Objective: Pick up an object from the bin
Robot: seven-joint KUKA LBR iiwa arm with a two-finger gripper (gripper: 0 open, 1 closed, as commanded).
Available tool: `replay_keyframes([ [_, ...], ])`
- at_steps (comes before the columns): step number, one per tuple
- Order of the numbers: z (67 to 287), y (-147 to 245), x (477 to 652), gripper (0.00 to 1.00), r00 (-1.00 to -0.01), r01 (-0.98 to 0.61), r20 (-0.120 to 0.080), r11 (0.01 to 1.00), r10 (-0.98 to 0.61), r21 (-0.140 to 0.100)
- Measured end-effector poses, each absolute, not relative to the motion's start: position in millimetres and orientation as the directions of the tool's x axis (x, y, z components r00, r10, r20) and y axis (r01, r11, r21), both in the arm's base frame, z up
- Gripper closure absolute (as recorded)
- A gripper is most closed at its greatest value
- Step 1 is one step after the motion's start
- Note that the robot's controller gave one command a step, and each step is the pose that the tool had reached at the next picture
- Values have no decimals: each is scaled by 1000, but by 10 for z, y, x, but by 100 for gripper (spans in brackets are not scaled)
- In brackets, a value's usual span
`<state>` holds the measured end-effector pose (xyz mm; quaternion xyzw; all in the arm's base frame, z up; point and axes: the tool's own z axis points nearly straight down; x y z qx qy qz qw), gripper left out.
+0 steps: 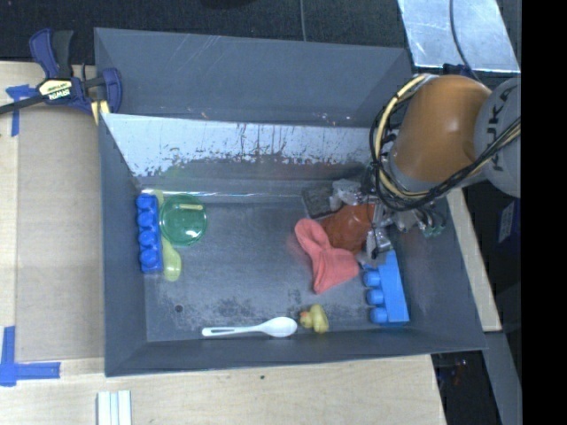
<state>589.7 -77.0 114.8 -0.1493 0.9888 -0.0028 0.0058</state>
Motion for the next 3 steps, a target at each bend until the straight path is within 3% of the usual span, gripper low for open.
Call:
replay_keyframes([
  [1,1023,-663,5713,0,-995,-88,-46,996,-89,-10],
  [2,1080,-602,5773,100,-991,-128,-26,992,-128,8],
  [3,1081,-603,5773,100,-991,-129,-26,992,-129,8],
])
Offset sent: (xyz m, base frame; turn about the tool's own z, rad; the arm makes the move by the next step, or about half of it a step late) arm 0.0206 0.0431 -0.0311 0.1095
